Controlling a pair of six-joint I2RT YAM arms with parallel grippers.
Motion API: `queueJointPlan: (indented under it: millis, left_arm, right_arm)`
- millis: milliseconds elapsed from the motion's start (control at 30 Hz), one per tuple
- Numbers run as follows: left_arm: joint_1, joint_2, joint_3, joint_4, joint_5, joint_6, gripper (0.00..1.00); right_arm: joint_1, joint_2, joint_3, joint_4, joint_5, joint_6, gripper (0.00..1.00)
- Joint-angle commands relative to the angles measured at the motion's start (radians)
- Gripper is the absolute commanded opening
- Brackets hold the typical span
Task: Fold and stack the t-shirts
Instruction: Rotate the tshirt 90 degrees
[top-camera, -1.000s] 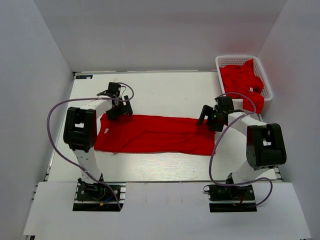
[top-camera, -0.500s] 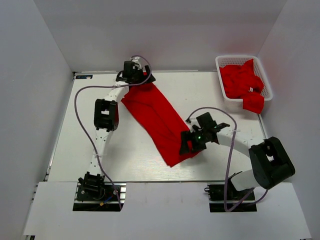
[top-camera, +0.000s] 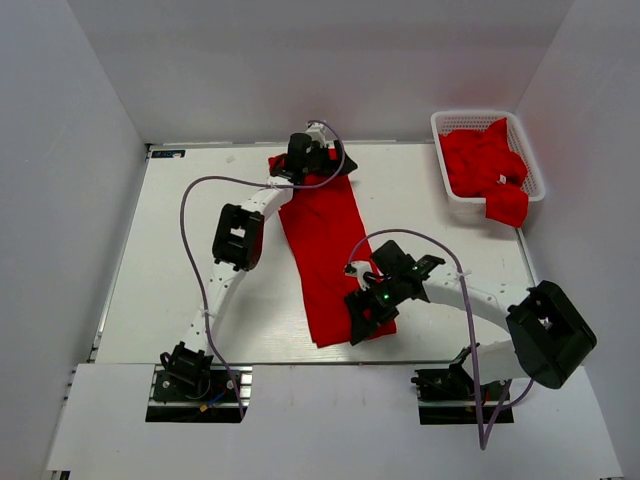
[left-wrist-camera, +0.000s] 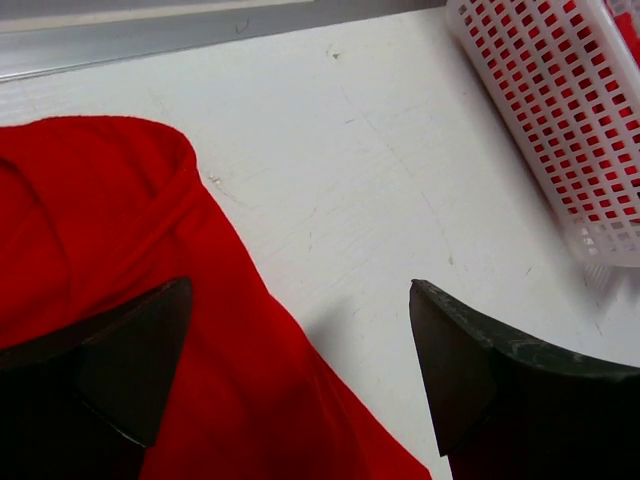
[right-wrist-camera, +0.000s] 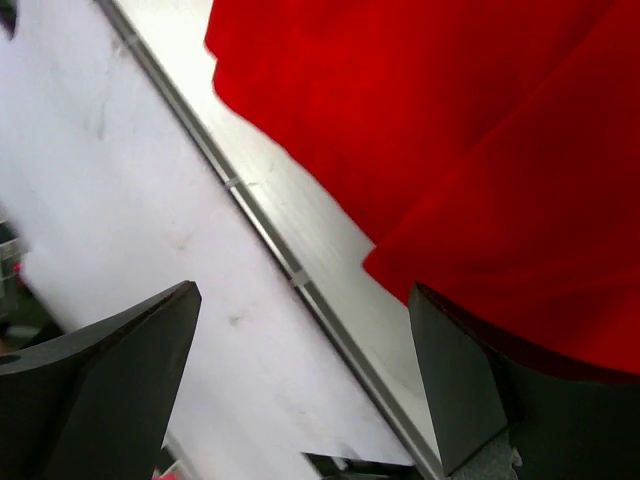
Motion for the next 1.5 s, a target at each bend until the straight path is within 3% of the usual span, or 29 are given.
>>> queueJointPlan:
  millis: [0,100,233,333,433,467,500,600,633,700,733,800,933,1200,1467]
  left_arm:
    - [0.015,-0.052,0.028,0.061,-0.014,-0.014,1.00]
    - [0.015,-0.098,0.042,0.070,-0.023,-0.014,1.00]
    - [0.015,-0.278,-0.010,-0.011,-0.087,0.061,1.00]
    - [0.038,-0.490,-0.112,-0.109,-0.144,0.117,1.00]
    - [0.050,-0.746,-0.298,-0.205,-0.306,0.250,1.00]
    - [0.050,-0.815,-0.429,-0.206,-0.452,0.281,1.00]
    - [0.050,-0.943,-0.498,-0.215,-0.507,0.317,1.00]
    - [0.050,-1.114,-0.727,-0.276,-0.682,0.308,1.00]
    - [0.050,-1.165,-0.779,-0.307,-0.798,0.279,1.00]
    - [0.050,-1.315,-0.931,-0.420,-0.853,0.213,1.00]
    - [0.050,-1.366,-0.991,-0.446,-0.891,0.147,1.00]
    - [0.050,-1.513,-1.196,-0.460,-0.891,0.066,1.00]
    - [0.050,-1.652,-1.451,-0.391,-0.674,-0.005,1.00]
    - [0.039,-1.679,-1.557,-0.427,-0.497,-0.037,1.00]
    - [0.039,-1.634,-1.605,-0.445,-0.426,-0.028,1.00]
  right_arm:
    - [0.011,-0.060,0.087,-0.021,0.107,-0.028,0.90]
    - [0.008,-0.087,0.162,-0.030,0.260,-0.020,0.90]
    - [0.000,-0.100,0.210,0.025,0.436,0.046,0.90]
    - [-0.006,-0.022,0.309,0.050,0.674,0.130,0.90]
    - [-0.014,0.093,0.450,0.041,0.824,0.138,0.90]
    - [-0.017,0.116,0.513,0.042,0.846,0.147,0.90]
    - [-0.020,0.182,0.596,0.038,0.847,0.152,0.90]
    - [-0.031,0.371,0.771,0.004,0.837,0.149,0.90]
    - [-0.037,0.411,0.915,-0.001,0.838,0.149,0.90]
    - [-0.048,0.587,1.019,-0.045,0.852,0.152,0.90]
    - [-0.051,0.627,1.194,-0.054,0.861,0.147,0.90]
    - [-0.063,0.811,1.365,-0.102,0.850,0.138,0.90]
    - [-0.083,1.009,1.538,-0.055,0.860,0.110,0.90]
    - [-0.120,1.155,1.547,0.025,0.820,0.106,0.90]
    - [-0.189,1.252,1.580,-0.057,0.814,0.295,0.90]
